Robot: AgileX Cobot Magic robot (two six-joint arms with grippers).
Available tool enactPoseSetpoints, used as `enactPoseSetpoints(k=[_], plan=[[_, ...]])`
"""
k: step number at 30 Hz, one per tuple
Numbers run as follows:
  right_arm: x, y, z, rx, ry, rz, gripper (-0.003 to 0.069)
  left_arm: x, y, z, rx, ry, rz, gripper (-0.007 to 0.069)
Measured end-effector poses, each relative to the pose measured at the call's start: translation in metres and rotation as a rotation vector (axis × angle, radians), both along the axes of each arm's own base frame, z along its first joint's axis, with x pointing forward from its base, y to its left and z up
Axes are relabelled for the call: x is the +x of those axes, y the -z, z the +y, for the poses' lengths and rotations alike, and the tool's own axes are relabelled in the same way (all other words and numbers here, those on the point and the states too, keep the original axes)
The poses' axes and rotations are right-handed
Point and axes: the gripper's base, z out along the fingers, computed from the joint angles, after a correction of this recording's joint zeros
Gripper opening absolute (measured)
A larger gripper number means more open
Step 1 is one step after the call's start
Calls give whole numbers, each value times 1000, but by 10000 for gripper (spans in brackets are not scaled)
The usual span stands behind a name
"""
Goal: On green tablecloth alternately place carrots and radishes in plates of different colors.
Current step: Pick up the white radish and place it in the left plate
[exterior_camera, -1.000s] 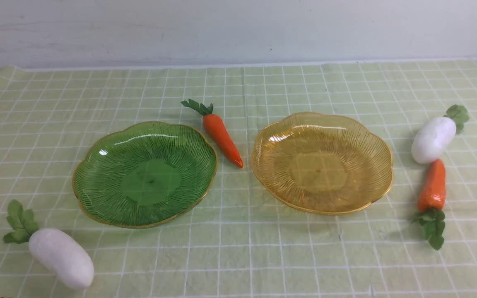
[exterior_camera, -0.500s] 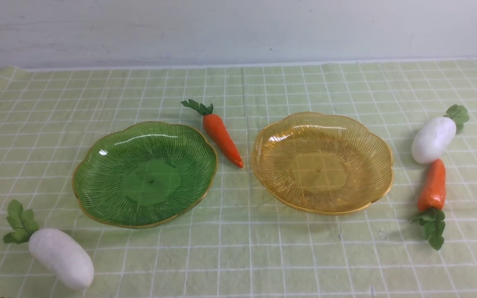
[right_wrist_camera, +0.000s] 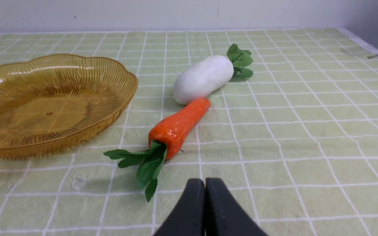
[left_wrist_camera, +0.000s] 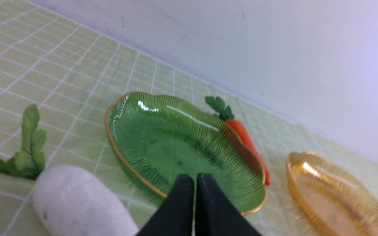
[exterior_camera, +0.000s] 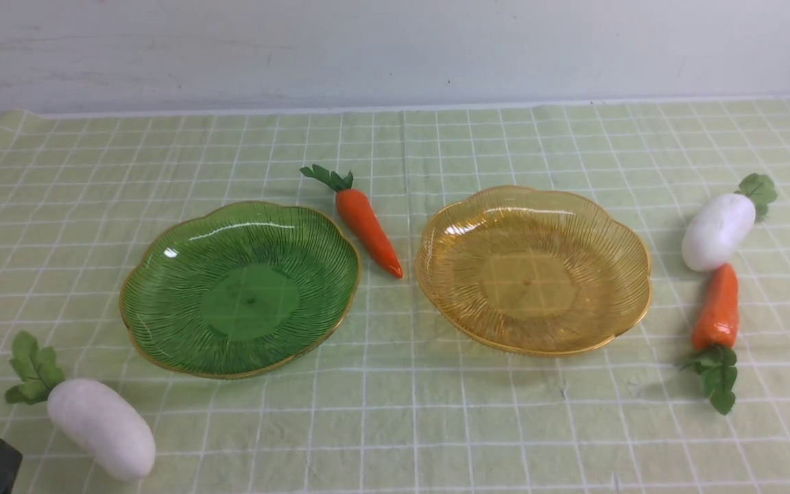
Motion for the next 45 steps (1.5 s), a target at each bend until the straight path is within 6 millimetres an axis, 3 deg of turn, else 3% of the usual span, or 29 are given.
enactPoseSetpoints(k=[8,12,13,15,18,19,20,21,22,27,33,38,41,45], plan=[[0,0,-3,-102,7,10,-14,-4,-34,13,-136,-130,-343,-7],[0,0,-3,-139,10,13,-14,-14,-71,14,-153,-121,-450,-8],[0,0,-4,-148,10,13,-14,-21,-91,12,-153,-92,-467,-7],[0,-2,-3,-150,9,-14,-14,-29,-127,3,-83,-3,-374,-7],[1,-4,-2,-101,5,-54,-14,-24,-142,-5,1,65,-205,-7],[2,-8,-1,-33,4,-103,-14,-16,-145,-9,65,111,-51,-7],[2,-12,0,59,3,-154,-14,-4,-144,-13,121,154,121,-7],[2,-12,0,64,3,-161,-14,-2,-143,-13,129,160,148,-7],[2,-20,1,269,8,-265,-14,17,-131,-15,187,210,405,-7],[2,-27,0,533,23,-353,-14,57,-97,-16,246,265,824,-7],[2,-27,0,596,28,-361,-14,93,-69,-13,284,268,1033,-6],[1,-31,1,625,23,-362,-14,119,-81,10,230,124,1071,11],[-2,-60,8,608,-45,-258,-14,135,-92,32,157,31,1080,13],[12,-114,19,443,-160,-20,-14,158,-77,43,56,52,1145,25]])
